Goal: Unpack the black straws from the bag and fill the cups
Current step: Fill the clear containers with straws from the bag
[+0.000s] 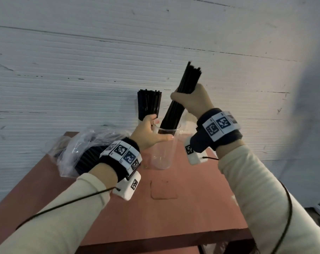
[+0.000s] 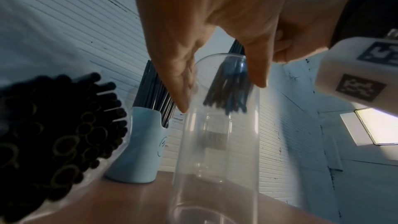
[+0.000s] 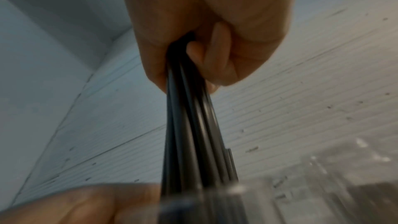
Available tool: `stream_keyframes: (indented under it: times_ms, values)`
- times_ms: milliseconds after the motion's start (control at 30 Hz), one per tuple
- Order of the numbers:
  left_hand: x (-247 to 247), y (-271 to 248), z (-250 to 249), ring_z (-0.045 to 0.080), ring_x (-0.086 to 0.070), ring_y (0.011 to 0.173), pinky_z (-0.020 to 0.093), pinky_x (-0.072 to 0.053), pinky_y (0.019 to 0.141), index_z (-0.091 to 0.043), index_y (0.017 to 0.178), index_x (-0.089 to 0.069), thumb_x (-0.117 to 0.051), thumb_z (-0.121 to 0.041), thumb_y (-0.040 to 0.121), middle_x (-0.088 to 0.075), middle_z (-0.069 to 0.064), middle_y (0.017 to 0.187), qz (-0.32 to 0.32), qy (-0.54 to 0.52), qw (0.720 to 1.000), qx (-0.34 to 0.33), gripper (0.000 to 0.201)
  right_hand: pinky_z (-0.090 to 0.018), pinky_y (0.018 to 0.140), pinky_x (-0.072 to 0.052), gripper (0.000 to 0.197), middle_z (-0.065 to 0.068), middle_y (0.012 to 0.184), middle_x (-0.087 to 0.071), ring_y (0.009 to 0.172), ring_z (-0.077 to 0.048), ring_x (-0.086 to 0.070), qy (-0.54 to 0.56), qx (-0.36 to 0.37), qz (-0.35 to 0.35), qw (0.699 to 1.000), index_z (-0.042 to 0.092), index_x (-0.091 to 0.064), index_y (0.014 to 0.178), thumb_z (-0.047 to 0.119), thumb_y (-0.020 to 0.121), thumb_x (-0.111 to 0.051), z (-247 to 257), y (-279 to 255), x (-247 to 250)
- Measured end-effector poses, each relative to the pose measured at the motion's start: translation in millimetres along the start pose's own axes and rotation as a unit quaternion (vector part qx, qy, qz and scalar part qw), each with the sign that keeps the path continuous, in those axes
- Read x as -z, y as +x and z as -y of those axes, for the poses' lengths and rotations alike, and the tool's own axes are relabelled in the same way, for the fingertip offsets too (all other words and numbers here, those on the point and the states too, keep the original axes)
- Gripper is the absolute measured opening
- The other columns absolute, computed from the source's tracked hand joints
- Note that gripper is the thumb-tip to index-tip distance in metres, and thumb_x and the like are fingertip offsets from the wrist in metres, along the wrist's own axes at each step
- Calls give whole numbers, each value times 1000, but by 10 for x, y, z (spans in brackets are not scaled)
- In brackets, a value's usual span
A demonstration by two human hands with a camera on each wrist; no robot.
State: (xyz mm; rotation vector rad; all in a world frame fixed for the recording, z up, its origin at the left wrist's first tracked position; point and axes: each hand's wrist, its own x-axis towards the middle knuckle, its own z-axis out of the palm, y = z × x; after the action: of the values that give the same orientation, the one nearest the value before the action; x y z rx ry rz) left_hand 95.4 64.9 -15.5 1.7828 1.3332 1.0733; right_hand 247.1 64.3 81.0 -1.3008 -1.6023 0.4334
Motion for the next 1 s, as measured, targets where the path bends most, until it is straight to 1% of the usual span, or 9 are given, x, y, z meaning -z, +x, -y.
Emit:
stream_keyframes:
  times_ms: [133, 267, 367, 533, 600, 733, 800, 867, 1000]
  values:
    - [12, 30, 55, 14, -47, 129, 23, -36, 96, -19, 145, -35, -84, -36, 71, -49, -5, 139, -7, 10, 1000, -7, 90, -23, 44, -35, 28, 2, 50, -46, 45, -13, -41, -122, -89, 184, 971, 15, -51, 64, 28, 74, -73, -170, 98, -178]
    - [28, 45, 72, 14, -50, 124, 28, -40, 100, -18, 141, -41, -86, -38, 66, -52, -3, 138, -22, 17, 999, -19, 90, -26, 53, -42, 46, -1, 63, -57, 53, -15, -50, -236, -91, 296, 921, 13, -68, 83, 55, 67, -76, -167, 137, -216]
    - [30, 42, 82, 13, -55, 118, 38, -46, 102, -18, 136, -45, -89, -38, 62, -58, -4, 130, -16, 1, 1000, -18, 88, -28, 59, -45, 57, -2, 71, -58, 61, -16, -51, -230, -82, 331, 912, 13, -70, 89, 62, 60, -75, -138, 114, -183]
    - [7, 32, 75, 12, -58, 112, 28, -45, 97, -16, 128, -50, -88, -37, 65, -61, -6, 120, -18, 6, 1000, -20, 77, -30, 78, -48, 61, 1, 100, -65, 91, -17, -61, -238, -28, 266, 934, 21, -64, 108, 65, 66, -73, -126, -26, -125]
    - [-1, 8, 28, 8, -55, 112, 22, -40, 93, -15, 127, -49, -85, -35, 69, -58, -8, 119, -6, 17, 1000, -26, 72, -28, 83, -42, 68, 5, 110, -59, 103, -15, -55, -226, -10, 228, 947, 22, -57, 120, 66, 70, -69, -102, -112, -80]
    - [23, -65, -37, 5, -44, 123, 18, -30, 97, -15, 147, -31, -81, -32, 76, -48, -9, 131, 36, 45, 998, -18, 89, -38, 102, -32, 78, 3, 135, -44, 130, -20, -30, -232, 61, 141, 960, 29, -45, 134, 73, 72, -61, -70, -274, -70]
    - [74, -112, -33, 13, -35, 139, 22, -27, 105, -13, 154, -14, -80, -28, 77, -37, -2, 151, 26, 40, 999, 4, 103, -30, 100, -29, 68, 2, 134, -42, 128, -18, -29, -197, 122, 75, 970, 27, -48, 131, 64, 76, -64, -58, -335, -127]
    - [175, -177, -16, 14, -35, 139, 24, -32, 106, -14, 155, -10, -77, -21, 78, -36, -2, 151, -10, 31, 999, 15, 102, -24, 93, -32, 49, 2, 123, -48, 119, -15, -36, -142, 192, 18, 971, 23, -57, 120, 50, 81, -67, -37, -379, -211]
    - [591, -362, 32, 13, -54, 118, 30, -43, 100, -25, 135, -48, -69, -14, 81, -56, -8, 124, -113, 67, 991, -18, 59, -28, 72, -49, 10, -3, 89, -63, 80, -16, -58, -35, 275, -4, 961, 10, -66, 91, 15, 83, -61, 70, -497, -458]
